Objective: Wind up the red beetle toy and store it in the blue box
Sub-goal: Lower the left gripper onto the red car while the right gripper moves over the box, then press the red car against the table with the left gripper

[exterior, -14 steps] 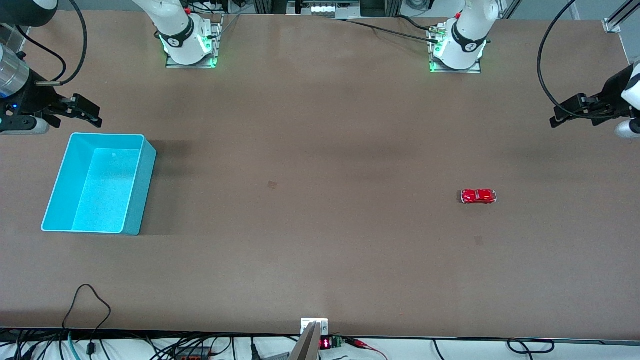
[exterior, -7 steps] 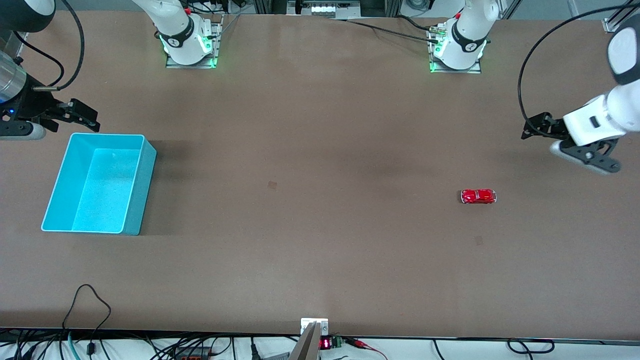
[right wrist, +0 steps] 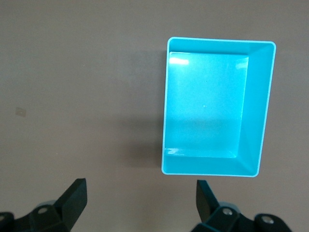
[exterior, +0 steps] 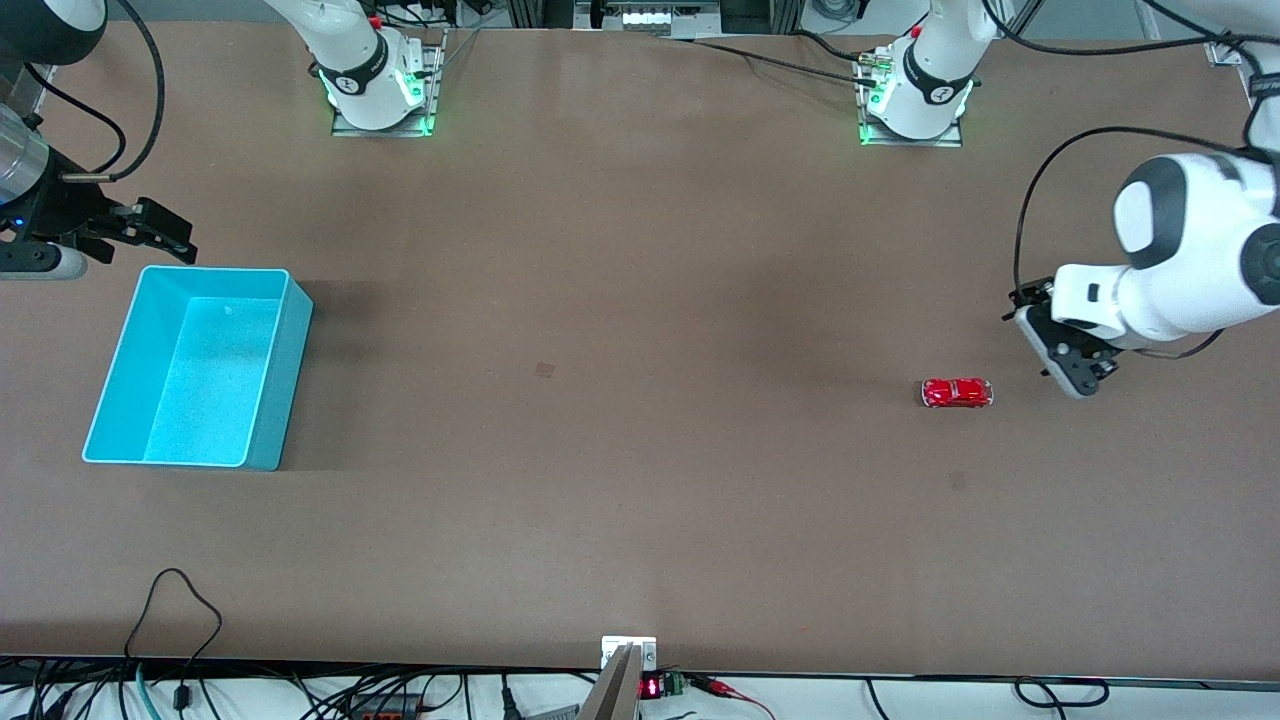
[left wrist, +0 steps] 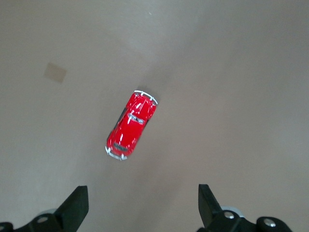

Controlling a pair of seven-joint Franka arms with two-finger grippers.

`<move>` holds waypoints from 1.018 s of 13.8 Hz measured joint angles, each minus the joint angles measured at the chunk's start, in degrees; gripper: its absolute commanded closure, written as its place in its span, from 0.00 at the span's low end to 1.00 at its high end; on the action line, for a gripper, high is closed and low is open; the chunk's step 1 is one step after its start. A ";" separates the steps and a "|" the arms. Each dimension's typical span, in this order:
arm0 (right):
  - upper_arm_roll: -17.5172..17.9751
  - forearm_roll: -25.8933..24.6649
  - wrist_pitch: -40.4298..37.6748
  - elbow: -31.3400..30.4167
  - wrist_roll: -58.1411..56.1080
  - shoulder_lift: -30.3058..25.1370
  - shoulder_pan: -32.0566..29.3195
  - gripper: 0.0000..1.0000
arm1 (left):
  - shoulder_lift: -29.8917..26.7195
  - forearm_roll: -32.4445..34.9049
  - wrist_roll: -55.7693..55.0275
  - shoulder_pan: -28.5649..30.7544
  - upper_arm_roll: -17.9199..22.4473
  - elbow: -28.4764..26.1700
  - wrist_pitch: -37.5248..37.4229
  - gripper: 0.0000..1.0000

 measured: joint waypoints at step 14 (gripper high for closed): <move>-0.01 0.00 -0.15 0.00 0.04 0.02 -0.31 0.00 | 7.59 9.59 13.21 0.38 -2.78 -7.83 22.32 0.00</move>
